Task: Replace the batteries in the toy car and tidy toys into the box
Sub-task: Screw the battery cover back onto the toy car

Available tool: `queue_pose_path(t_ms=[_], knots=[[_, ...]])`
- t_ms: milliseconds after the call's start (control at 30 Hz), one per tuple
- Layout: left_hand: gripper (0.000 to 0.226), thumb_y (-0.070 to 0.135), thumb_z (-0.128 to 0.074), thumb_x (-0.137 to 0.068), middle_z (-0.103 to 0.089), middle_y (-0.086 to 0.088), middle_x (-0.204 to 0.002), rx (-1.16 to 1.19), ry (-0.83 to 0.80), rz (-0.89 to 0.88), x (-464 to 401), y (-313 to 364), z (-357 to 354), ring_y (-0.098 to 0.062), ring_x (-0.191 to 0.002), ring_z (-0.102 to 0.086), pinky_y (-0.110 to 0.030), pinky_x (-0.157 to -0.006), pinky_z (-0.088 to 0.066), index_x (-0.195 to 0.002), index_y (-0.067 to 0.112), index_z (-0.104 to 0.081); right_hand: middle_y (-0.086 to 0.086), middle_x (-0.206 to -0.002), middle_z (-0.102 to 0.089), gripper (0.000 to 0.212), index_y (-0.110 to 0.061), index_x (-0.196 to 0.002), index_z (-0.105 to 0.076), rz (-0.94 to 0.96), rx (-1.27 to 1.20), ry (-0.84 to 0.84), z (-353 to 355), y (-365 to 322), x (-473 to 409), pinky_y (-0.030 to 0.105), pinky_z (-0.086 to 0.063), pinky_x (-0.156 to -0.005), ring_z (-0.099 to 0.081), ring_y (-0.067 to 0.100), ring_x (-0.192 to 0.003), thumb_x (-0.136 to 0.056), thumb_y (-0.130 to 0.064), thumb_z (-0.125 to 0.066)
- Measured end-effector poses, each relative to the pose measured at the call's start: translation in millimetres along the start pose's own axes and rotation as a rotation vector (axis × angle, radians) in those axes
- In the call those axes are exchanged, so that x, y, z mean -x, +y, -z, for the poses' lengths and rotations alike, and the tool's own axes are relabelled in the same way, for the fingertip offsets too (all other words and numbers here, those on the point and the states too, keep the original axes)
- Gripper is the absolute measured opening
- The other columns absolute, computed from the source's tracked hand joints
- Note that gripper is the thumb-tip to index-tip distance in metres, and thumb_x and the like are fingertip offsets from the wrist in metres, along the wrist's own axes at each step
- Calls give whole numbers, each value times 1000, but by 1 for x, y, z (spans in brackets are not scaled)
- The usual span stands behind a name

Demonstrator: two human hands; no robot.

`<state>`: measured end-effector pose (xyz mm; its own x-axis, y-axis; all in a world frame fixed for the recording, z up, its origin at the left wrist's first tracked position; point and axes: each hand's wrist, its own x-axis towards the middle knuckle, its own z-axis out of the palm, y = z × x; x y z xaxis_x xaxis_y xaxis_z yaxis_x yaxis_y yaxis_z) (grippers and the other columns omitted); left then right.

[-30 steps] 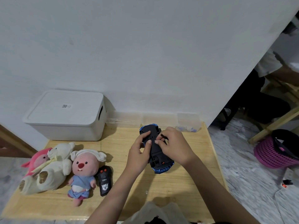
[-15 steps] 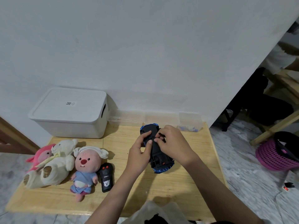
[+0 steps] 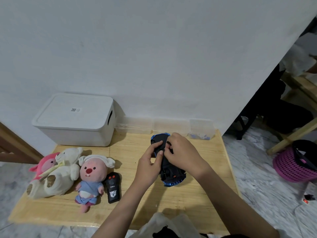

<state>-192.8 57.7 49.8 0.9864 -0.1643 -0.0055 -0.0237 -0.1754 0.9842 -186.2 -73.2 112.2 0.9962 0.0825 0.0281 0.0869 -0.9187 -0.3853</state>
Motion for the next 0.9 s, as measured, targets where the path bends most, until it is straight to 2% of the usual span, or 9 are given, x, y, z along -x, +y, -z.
queue_pose_path(t_ms=[167,333,400,500,567,700,767,900], knots=[[30,21,-51,-96,-63,15,-104,-9,-15,-6,0,2,-1,2,-88,-60,-22,-66,-54,-122,34,-56,0,-92,-50,18,-12,-88,-58,-3,19,4,2,4,3,38,-50,-66,-55,19,-76,-93,-24,-46],[30,18,-51,-96,-63,16,-103,-35,-24,-32,2,7,-4,7,-87,-59,-14,-64,-50,-122,32,-56,-1,-91,-49,16,-14,-89,-61,-2,31,-33,7,4,-1,34,-48,-69,-54,18,-82,-93,-25,-49],[29,18,-51,-96,-64,20,-102,-47,-21,-43,2,8,-5,5,-83,-60,-21,-65,-54,-121,32,-57,0,-90,-49,18,-13,-89,-62,-7,44,-39,7,3,-3,34,-48,-68,-55,18,-83,-93,-25,-49],[30,21,-51,-95,-64,26,-98,-67,-28,-29,1,6,-6,-11,-72,-59,-40,-66,-55,-121,35,-57,2,-90,-51,19,-11,-87,-61,-15,76,-50,7,3,-8,34,-48,-65,-55,20,-80,-92,-23,-47],[30,19,-51,-95,-62,30,-96,-69,-32,-22,1,6,-7,-6,-68,-58,-44,-64,-55,-121,35,-57,2,-87,-49,19,-11,-82,-57,-18,96,-65,6,5,-10,33,-46,-61,-55,20,-76,-91,-23,-46],[32,18,-53,-95,-65,20,-95,-62,-26,-20,0,5,-8,3,-74,-61,-41,-64,-57,-125,31,-57,1,-89,-51,18,-13,-85,-60,-28,75,-71,6,9,-11,33,-47,-63,-56,19,-78,-91,-24,-47],[33,16,-53,-95,-63,20,-101,-45,-27,-17,-2,5,-9,6,-84,-61,-36,-67,-58,-125,29,-56,-2,-90,-51,16,-15,-89,-62,-34,44,-52,8,13,-10,32,-47,-66,-56,18,-82,-91,-25,-50],[33,16,-55,-94,-63,19,-100,-38,-20,-15,-5,6,-11,4,-91,-59,-25,-65,-57,-123,31,-57,-2,-93,-52,13,-17,-90,-62,-15,26,-29,9,19,-9,31,-43,-67,-55,18,-86,-91,-26,-52]])
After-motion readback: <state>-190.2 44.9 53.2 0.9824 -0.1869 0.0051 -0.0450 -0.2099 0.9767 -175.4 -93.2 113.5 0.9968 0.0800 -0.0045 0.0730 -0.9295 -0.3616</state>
